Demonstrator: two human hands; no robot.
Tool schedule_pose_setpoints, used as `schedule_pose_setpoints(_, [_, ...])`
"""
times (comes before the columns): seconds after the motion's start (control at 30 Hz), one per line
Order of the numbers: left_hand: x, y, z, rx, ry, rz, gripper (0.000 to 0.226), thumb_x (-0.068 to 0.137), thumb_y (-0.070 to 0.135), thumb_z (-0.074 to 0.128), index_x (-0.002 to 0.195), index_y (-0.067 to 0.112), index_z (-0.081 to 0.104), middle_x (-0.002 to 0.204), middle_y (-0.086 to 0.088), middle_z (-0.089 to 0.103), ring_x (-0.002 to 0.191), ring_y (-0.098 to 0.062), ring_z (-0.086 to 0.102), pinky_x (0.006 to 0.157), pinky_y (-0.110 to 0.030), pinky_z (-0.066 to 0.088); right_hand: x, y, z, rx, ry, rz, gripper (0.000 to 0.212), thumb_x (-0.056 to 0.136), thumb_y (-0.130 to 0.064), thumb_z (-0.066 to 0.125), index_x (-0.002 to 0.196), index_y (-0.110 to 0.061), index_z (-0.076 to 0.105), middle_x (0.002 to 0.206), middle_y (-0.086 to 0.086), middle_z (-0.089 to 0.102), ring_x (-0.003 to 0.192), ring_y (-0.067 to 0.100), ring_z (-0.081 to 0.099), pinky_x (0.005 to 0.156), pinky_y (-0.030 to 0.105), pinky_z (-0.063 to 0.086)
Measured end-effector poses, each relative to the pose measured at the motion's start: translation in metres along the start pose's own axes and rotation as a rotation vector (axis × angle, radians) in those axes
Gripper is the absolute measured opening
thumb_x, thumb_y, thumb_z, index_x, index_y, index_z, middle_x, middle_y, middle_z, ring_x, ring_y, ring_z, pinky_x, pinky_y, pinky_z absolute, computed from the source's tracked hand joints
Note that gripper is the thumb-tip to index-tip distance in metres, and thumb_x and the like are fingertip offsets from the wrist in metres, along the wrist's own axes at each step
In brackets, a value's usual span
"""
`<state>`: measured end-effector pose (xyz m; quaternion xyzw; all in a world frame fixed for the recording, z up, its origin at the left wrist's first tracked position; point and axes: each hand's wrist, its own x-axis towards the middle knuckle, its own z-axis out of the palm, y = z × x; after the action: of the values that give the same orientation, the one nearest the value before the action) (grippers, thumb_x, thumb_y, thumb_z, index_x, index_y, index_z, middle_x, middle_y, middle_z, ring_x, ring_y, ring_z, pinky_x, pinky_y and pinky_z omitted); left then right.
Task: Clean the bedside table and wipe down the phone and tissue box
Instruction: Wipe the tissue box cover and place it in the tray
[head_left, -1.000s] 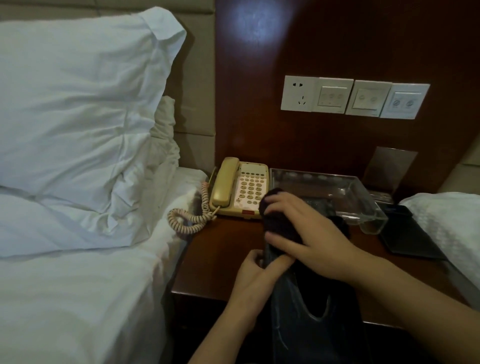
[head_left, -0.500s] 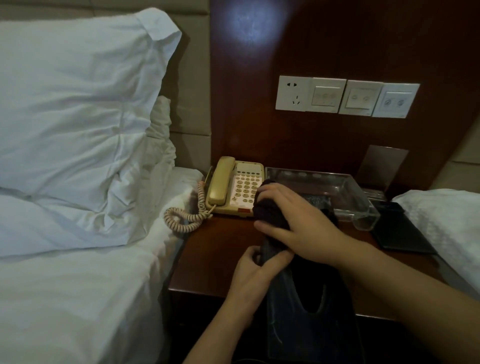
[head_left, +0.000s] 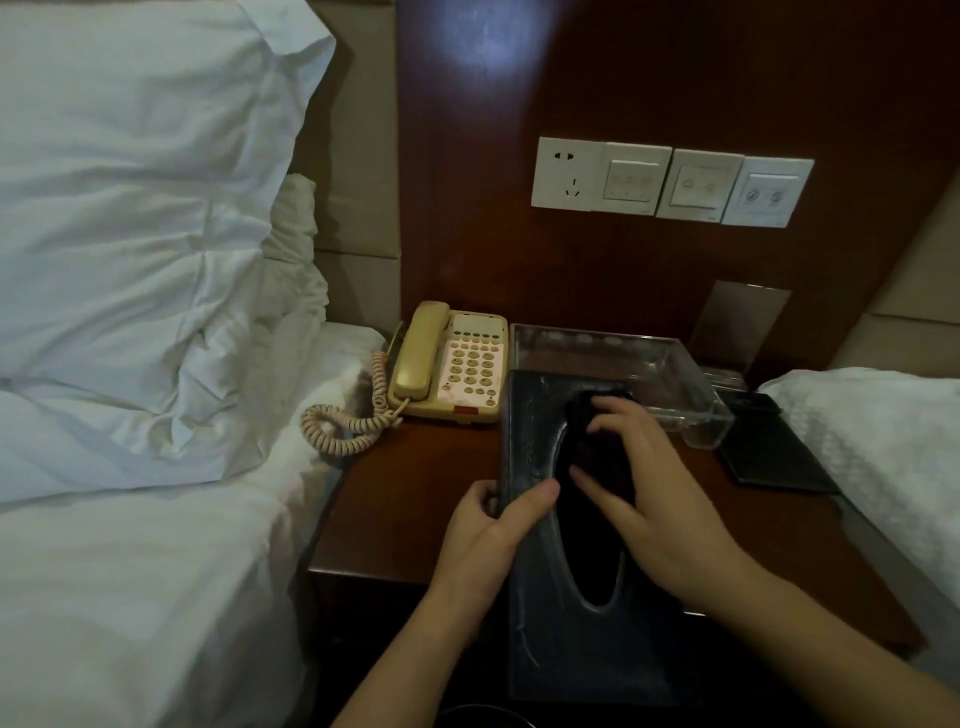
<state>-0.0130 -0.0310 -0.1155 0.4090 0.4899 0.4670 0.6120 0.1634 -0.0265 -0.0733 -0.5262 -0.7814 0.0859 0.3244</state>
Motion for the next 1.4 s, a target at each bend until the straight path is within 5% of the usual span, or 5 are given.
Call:
schedule_pose_setpoints(0.27, [-0.005, 0.004, 0.000, -0.047, 0.017, 0.001, 0.064, 0.064, 0.046, 0.078, 0.114, 0.011, 0.062, 0.099, -0.005, 0.076, 0.079, -0.013, 0.076, 0.063, -0.021, 0.057, 0.039, -0.002, -0.003, 0.091, 0.032, 0.098, 0.038, 0.094, -0.041, 0.059, 0.128, -0.029, 0.047, 0.148, -0.015, 0.035, 0.135, -0.003, 0.029, 0.117, 0.037, 0.033])
schedule_pose_setpoints(0.47, [-0.003, 0.002, -0.001, -0.011, 0.018, 0.018, 0.072, 0.064, 0.056, 0.086, 0.115, 0.013, 0.062, 0.104, -0.004, 0.075, 0.088, -0.015, 0.075, 0.073, -0.025, 0.057, -0.046, -0.013, 0.004, 0.065, -0.074, 0.025, 0.040, 0.088, -0.041, 0.065, 0.113, -0.057, 0.039, 0.151, -0.036, 0.021, 0.147, -0.007, 0.009, 0.122, 0.039, 0.024])
schedule_pose_setpoints(0.8, [-0.004, 0.002, 0.000, -0.011, 0.026, 0.015, 0.073, 0.058, 0.056, 0.076, 0.115, 0.012, 0.062, 0.104, -0.006, 0.075, 0.089, -0.018, 0.075, 0.079, -0.031, 0.060, 0.023, -0.002, 0.001, 0.150, 0.068, 0.125, 0.034, 0.094, -0.042, 0.059, 0.124, -0.033, 0.047, 0.154, -0.017, 0.031, 0.144, 0.006, 0.028, 0.117, 0.044, 0.034])
schedule_pose_setpoints(1.07, [-0.003, -0.001, 0.001, -0.045, 0.038, 0.044, 0.072, 0.063, 0.058, 0.082, 0.115, 0.012, 0.064, 0.103, -0.003, 0.075, 0.086, -0.012, 0.075, 0.070, -0.022, 0.056, -0.073, -0.023, 0.006, 0.189, -0.039, 0.079, 0.035, 0.079, -0.060, 0.052, 0.112, -0.061, 0.039, 0.148, -0.043, 0.020, 0.146, -0.011, 0.008, 0.120, 0.036, 0.021])
schedule_pose_setpoints(1.4, [-0.003, -0.001, 0.001, -0.022, 0.054, 0.025, 0.070, 0.061, 0.057, 0.075, 0.115, 0.013, 0.063, 0.104, -0.006, 0.076, 0.088, -0.018, 0.076, 0.076, -0.029, 0.059, 0.003, -0.006, 0.003, 0.201, 0.037, 0.143, 0.036, 0.090, -0.049, 0.057, 0.122, -0.040, 0.043, 0.154, -0.021, 0.029, 0.145, 0.004, 0.027, 0.117, 0.045, 0.034])
